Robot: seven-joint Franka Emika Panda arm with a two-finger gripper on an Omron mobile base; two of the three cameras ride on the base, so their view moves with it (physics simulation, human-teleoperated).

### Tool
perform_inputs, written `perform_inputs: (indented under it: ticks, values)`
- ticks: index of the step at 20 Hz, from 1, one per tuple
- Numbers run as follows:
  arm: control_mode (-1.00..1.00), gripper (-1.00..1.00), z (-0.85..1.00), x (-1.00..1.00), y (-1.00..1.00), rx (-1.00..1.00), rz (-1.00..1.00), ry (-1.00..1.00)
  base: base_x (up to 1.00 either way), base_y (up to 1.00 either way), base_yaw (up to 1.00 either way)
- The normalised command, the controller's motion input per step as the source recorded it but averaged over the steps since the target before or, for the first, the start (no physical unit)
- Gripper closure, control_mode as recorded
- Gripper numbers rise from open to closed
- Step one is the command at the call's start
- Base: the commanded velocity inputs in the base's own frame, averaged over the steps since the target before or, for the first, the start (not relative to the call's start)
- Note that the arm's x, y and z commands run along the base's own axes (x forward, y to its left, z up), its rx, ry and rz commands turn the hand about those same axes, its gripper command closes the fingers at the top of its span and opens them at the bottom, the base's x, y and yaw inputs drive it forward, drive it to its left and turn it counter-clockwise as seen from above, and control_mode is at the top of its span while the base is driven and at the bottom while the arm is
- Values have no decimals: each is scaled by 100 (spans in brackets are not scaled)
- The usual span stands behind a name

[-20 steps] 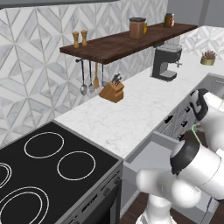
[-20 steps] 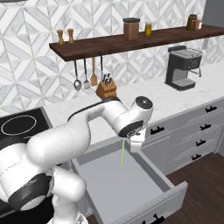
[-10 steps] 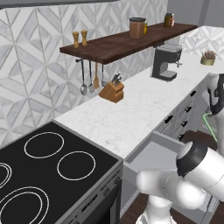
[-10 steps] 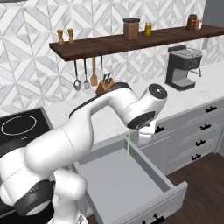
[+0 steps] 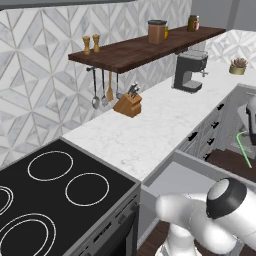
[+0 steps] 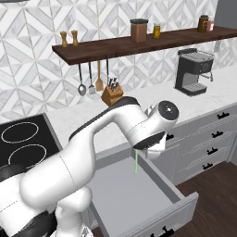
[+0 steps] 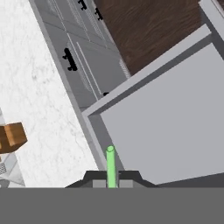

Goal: Take a straw from the drawer in front and place it inside the glass cup on the dining counter.

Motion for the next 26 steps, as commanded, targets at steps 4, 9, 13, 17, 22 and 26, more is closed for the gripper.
perform_inputs:
  ticks: [4,9,13,17,22,26]
  values:
    - [100,100,-2,-15,7,-4,0,-3,-31,10,0]
    - [100,100,0,0,0,0,0,0,-62,20,-10]
    - [100,100,0,0,0,0,0,0,-57,29,-26]
    - [100,100,0,0,0,0,0,0,-56,34,-40]
    - [100,100,0,0,0,0,0,0,-58,25,-53]
    - [100,100,0,0,0,0,0,0,-51,8,-58]
